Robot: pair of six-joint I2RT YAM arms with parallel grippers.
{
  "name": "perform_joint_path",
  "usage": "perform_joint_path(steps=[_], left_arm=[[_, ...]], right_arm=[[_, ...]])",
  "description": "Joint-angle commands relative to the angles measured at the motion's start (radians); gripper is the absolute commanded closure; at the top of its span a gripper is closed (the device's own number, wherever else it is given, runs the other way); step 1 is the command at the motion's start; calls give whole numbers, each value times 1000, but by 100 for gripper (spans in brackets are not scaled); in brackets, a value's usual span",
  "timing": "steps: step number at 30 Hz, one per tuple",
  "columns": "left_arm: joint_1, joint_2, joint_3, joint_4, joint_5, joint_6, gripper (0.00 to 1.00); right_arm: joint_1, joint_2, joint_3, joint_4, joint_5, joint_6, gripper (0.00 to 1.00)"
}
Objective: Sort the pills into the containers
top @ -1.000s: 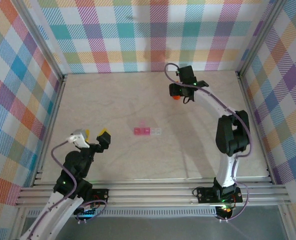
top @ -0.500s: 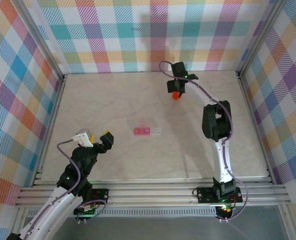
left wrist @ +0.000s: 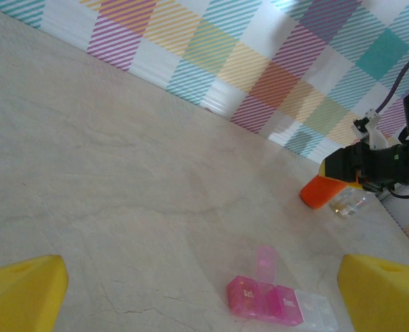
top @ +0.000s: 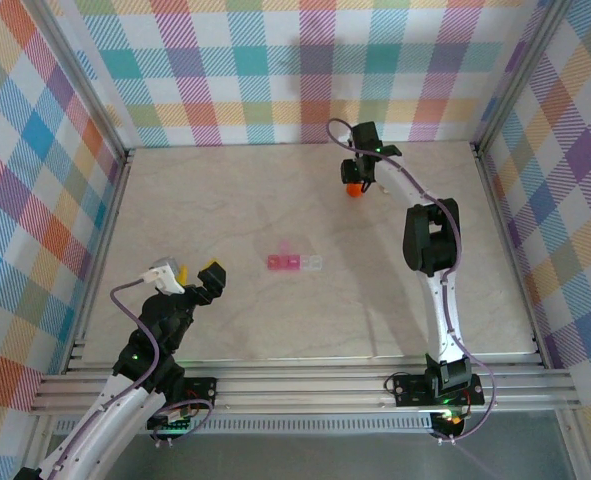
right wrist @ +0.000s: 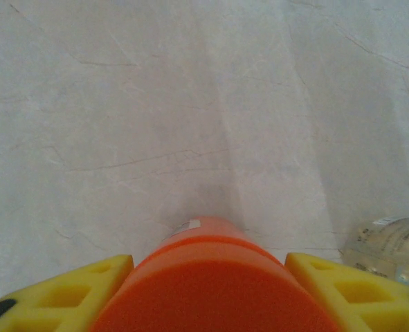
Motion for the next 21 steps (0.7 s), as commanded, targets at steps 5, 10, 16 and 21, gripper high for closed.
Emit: perform_joint_path(steps=[5, 10, 16, 21], left_arm=[[-1, 8, 16, 67, 46, 4, 0], [0, 81, 28, 112, 118, 19, 0], [-4, 246, 69, 160, 191, 38, 0], [-25, 413, 99, 254, 291, 102, 0]], right_arm=[[3, -105, 13, -60, -55, -22, 60], [8, -300, -144, -49, -155, -14, 61], [24, -572, -384, -55, -303, 47, 61], [65, -798, -614, -19, -419, 88, 60]])
